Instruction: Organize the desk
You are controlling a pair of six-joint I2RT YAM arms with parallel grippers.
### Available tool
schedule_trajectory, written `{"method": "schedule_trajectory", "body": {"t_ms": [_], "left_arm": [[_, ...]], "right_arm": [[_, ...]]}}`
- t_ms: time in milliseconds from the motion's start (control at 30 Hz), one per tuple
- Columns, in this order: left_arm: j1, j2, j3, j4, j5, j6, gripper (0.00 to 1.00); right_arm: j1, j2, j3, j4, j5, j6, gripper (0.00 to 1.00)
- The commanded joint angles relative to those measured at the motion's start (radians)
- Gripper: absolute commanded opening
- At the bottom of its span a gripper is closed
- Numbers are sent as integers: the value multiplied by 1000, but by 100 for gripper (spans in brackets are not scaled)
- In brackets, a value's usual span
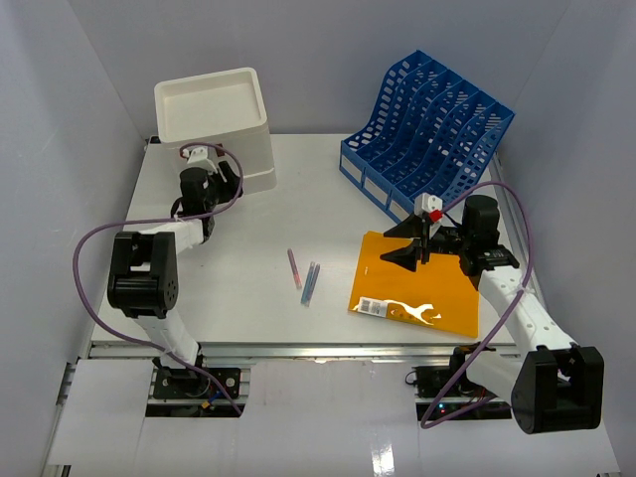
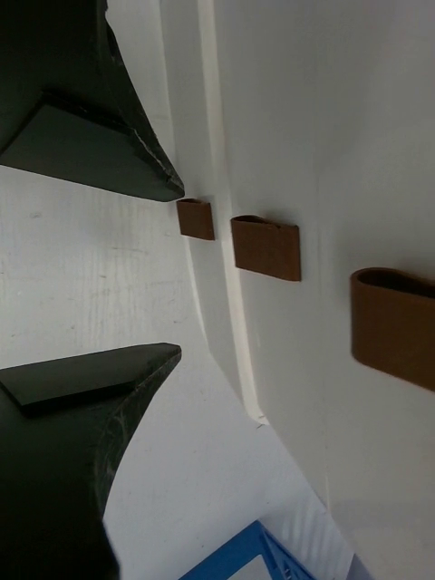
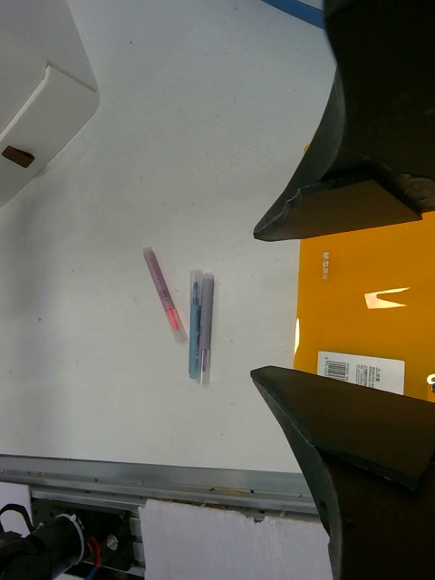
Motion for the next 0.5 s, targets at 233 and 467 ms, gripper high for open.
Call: {"method": "schedule_trajectory", "body": {"t_ms": [233, 467], "left_arm": [[1, 86, 167, 5, -98, -7, 66], [1, 88, 186, -37, -149, -37, 36]], "right_arm": [[-6, 18, 21, -21, 5, -31, 64], [-6, 27, 29, -51, 6, -46, 64]]}}
